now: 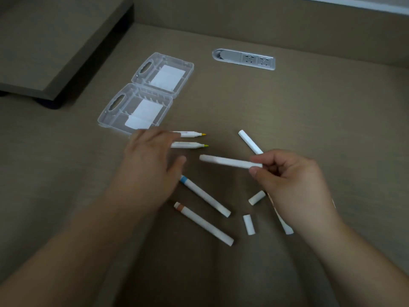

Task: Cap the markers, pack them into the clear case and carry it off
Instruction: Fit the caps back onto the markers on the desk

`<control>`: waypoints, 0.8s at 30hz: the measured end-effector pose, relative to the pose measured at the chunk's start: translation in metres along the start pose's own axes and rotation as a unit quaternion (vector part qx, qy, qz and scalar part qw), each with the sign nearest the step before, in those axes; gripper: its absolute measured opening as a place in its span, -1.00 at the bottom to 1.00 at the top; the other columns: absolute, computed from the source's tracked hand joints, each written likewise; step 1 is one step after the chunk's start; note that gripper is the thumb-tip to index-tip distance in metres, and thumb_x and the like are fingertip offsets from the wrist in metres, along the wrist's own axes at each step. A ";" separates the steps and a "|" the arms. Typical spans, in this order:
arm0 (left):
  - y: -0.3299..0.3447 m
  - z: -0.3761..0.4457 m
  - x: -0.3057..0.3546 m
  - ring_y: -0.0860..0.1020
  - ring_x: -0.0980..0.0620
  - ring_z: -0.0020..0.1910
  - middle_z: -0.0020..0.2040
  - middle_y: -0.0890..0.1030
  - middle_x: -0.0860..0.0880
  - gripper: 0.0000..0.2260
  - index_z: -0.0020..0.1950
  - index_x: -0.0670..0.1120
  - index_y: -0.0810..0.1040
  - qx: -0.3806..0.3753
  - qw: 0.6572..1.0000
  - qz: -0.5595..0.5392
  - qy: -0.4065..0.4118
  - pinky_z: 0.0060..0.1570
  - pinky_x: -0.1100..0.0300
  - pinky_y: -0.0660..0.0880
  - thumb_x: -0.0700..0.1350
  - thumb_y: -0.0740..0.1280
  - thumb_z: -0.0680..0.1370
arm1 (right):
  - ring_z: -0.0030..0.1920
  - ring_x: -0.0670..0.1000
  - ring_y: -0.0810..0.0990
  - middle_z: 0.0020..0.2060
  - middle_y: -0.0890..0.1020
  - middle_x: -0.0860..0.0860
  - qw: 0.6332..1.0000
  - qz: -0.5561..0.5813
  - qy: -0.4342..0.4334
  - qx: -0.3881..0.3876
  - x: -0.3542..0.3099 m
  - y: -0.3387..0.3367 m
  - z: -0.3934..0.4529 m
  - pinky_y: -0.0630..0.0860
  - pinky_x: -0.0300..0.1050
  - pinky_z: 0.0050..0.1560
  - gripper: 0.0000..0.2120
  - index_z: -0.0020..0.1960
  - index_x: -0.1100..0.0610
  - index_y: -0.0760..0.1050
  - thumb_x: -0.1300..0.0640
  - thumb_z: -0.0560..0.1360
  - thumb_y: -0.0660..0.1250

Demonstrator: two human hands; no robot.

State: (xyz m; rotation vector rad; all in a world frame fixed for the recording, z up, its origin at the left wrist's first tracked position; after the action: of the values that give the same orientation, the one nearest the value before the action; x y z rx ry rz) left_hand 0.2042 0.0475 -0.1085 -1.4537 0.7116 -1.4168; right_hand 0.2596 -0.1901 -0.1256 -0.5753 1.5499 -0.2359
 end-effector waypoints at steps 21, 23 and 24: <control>0.015 0.002 -0.010 0.55 0.25 -0.16 -0.16 0.56 0.19 -0.90 0.03 0.14 0.56 0.019 0.971 -0.180 -0.154 -0.28 0.45 0.36 -0.06 0.36 0.57 | -0.07 -0.03 0.54 -0.15 0.63 -0.19 0.939 -0.255 -0.195 -0.121 -0.011 0.004 -0.005 0.48 -0.10 0.00 -0.81 -0.12 -0.04 0.68 0.23 0.35 0.50; 0.013 -0.005 -0.005 0.55 0.34 -0.16 -0.18 0.59 0.18 -0.90 -0.05 0.17 0.53 0.029 0.957 -0.235 -0.170 -0.31 0.46 0.37 -0.06 0.37 0.56 | -0.06 0.01 0.57 -0.15 0.64 -0.20 0.927 -0.284 -0.210 -0.127 -0.010 0.007 -0.011 0.53 0.00 -0.04 -0.82 -0.11 -0.05 0.68 0.17 0.33 0.44; 0.012 -0.007 -0.003 0.56 0.33 -0.17 -0.19 0.61 0.16 -0.90 -0.08 0.15 0.54 0.037 0.950 -0.258 -0.173 -0.28 0.44 0.39 -0.06 0.39 0.55 | -0.05 0.01 0.58 -0.16 0.64 -0.21 0.924 -0.292 -0.210 -0.127 -0.008 0.009 -0.013 0.54 0.02 -0.05 -0.81 -0.12 -0.06 0.68 0.15 0.32 0.42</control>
State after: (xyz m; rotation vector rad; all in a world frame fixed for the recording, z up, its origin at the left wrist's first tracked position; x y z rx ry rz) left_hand 0.1999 0.0440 -0.1211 -1.8490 0.0492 -1.4881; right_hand 0.2451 -0.1812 -0.1214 -1.2116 0.9651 -0.3367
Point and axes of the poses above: each hand's wrist, its own z-axis towards the middle knuckle, its own y-axis out of the palm, x = y × z, the point moved 9 cm from there along z, towards the middle knuckle
